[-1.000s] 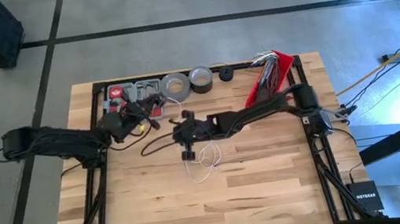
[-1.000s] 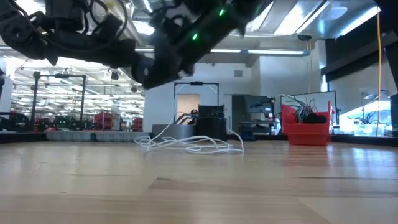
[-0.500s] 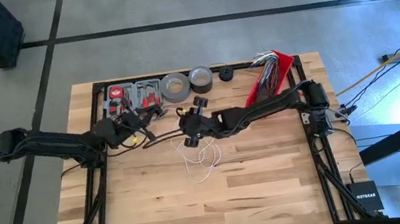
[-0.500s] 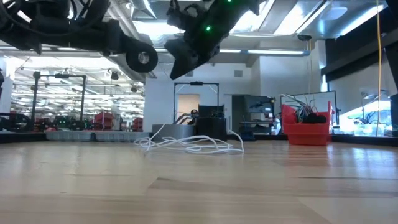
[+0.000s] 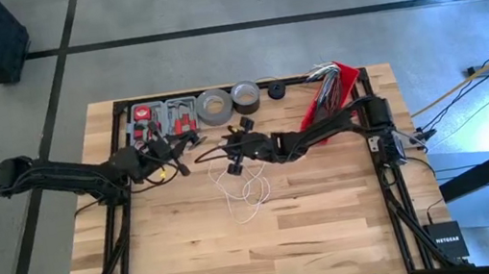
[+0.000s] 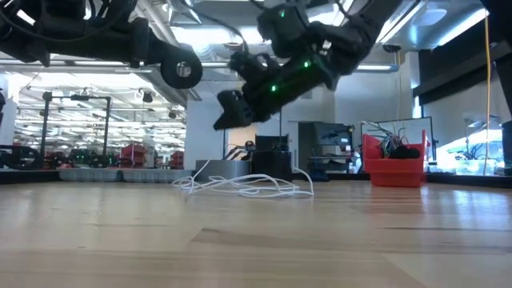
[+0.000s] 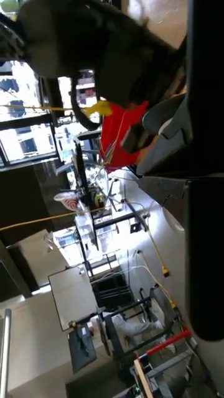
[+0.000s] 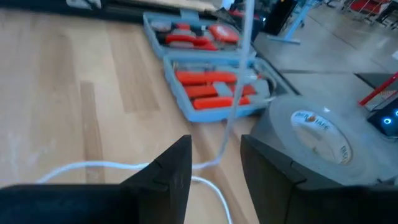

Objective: Coil cords
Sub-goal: Coil the white wire on the black spool

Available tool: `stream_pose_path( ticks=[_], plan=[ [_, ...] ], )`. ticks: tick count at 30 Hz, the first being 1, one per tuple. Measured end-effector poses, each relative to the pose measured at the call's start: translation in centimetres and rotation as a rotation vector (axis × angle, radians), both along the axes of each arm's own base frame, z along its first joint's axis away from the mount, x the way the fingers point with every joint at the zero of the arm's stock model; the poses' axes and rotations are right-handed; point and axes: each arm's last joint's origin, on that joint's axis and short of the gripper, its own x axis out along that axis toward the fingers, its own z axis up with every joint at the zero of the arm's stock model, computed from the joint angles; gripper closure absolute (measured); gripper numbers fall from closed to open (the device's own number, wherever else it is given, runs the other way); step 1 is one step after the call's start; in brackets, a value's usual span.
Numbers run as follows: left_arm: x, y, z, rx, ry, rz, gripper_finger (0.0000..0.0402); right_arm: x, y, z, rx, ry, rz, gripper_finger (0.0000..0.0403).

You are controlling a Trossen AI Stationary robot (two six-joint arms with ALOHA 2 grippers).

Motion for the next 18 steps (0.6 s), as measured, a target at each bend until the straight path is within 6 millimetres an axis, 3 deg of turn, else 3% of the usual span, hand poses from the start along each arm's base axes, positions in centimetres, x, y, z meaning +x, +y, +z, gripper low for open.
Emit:
stream_pose_path(
  ticks=[6,8,11,18],
  plan=[
    [0.1,-0.2,-0.1,0.016,0.016,-0.061,0.0402,-0.2,0.9,0.1,-0.033,0.053,0.027,0.0261],
    [0.1,-0.3,-0.3,0.027,0.042,-0.086,0.0402,-0.6,1.8,1.5,-0.062,0.109,0.041,0.0261],
    [0.2,-0.6,-0.5,0.062,0.092,-0.120,0.0402,-1.6,3.4,5.2,-0.073,0.144,0.074,0.0261],
    [0.3,-1.5,-0.6,0.099,0.106,-0.440,0.0402,-2.9,6.8,10.1,-0.057,-0.036,0.160,0.0261]
  ],
)
